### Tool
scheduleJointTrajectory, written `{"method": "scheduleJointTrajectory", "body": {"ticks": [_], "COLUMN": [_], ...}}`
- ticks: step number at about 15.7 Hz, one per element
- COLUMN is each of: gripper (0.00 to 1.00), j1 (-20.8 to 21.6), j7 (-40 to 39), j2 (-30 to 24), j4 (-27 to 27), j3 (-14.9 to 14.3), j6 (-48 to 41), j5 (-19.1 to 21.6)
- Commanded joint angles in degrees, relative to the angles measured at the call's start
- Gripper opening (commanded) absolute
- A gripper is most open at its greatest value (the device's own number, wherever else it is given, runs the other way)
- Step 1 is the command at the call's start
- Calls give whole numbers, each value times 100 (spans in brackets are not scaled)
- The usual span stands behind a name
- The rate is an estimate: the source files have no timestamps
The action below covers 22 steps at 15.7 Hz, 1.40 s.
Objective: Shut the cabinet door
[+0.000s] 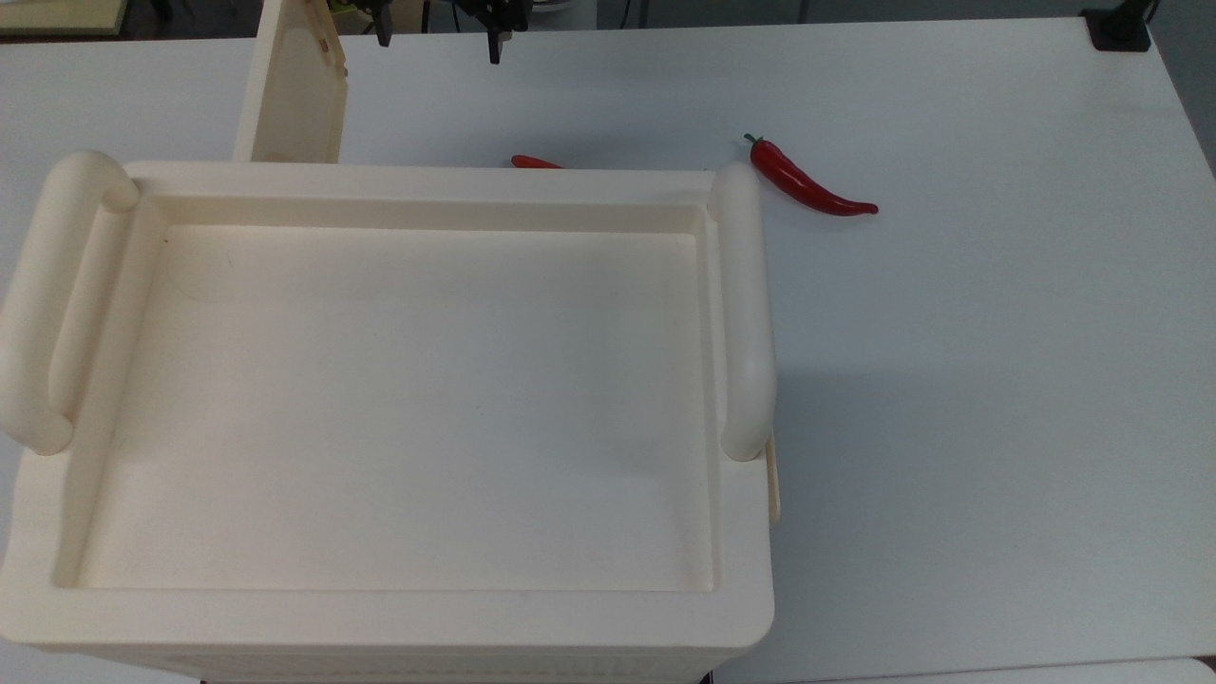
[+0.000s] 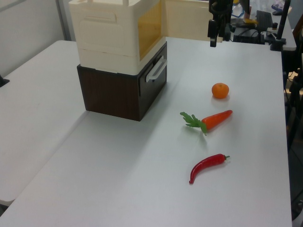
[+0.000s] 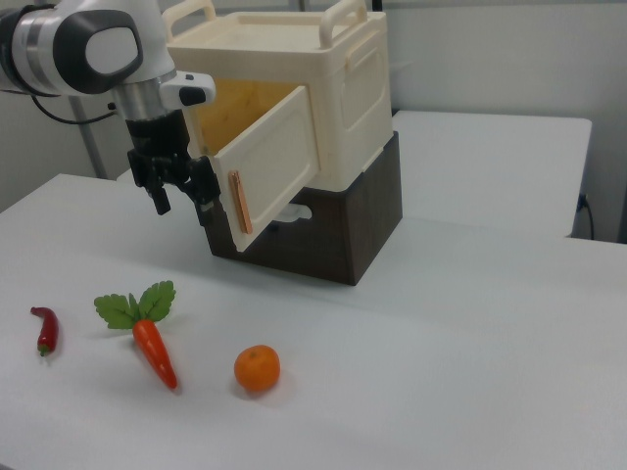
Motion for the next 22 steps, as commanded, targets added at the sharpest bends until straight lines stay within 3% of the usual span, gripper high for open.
{"method": "scheduleJointTrajectory", "body": {"ticks": [1,13,14,17,18,19,22], "gripper": [100,98,84,20,6,0,0], "j1": [-51,-33,-33,-25,-25,-25,-33], "j7": [-305,-307,-307,-307,-307,-307,-299], "j2": [-140,-114,-114,-114,-114,-114,-88], "j4": [-122,-121,-121,-113,-113,-95,71], "j3": [20,29,29,29,29,29,20], "j6": [156,147,138,147,156,156,112], "j5": [-75,-75,-75,-57,-40,-31,-22]}}
